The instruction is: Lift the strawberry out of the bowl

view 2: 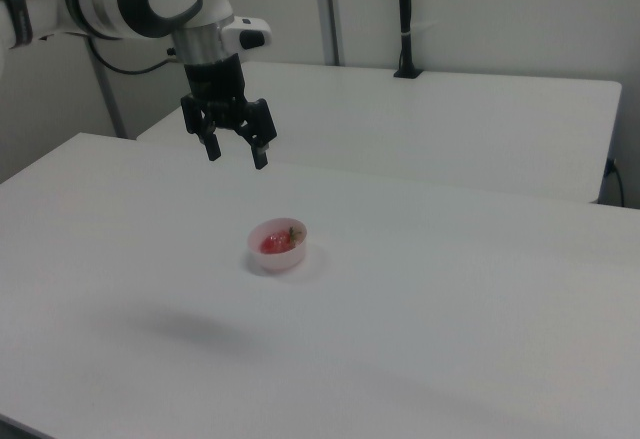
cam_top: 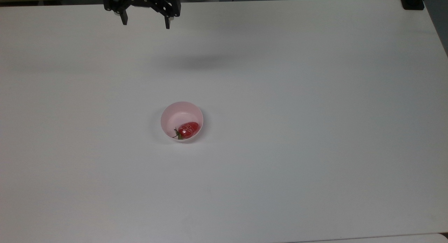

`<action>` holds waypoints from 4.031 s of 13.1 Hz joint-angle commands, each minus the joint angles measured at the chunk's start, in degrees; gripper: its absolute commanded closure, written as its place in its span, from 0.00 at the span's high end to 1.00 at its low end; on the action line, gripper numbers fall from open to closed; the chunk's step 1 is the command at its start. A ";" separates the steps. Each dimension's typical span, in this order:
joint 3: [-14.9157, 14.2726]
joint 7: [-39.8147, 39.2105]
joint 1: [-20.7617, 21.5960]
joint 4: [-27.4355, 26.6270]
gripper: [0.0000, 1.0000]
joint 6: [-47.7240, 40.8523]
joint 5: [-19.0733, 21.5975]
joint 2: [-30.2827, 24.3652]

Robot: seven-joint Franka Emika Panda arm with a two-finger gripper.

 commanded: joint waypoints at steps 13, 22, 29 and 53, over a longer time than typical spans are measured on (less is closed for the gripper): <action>-0.03 -1.85 -1.27 -0.92 1.00 -1.04 -0.09 -2.34; 0.93 11.13 1.79 0.05 0.99 15.37 0.26 8.89; 0.67 21.69 7.16 0.49 0.73 30.77 -1.84 23.14; -3.37 21.62 5.67 0.49 0.58 34.74 4.92 22.73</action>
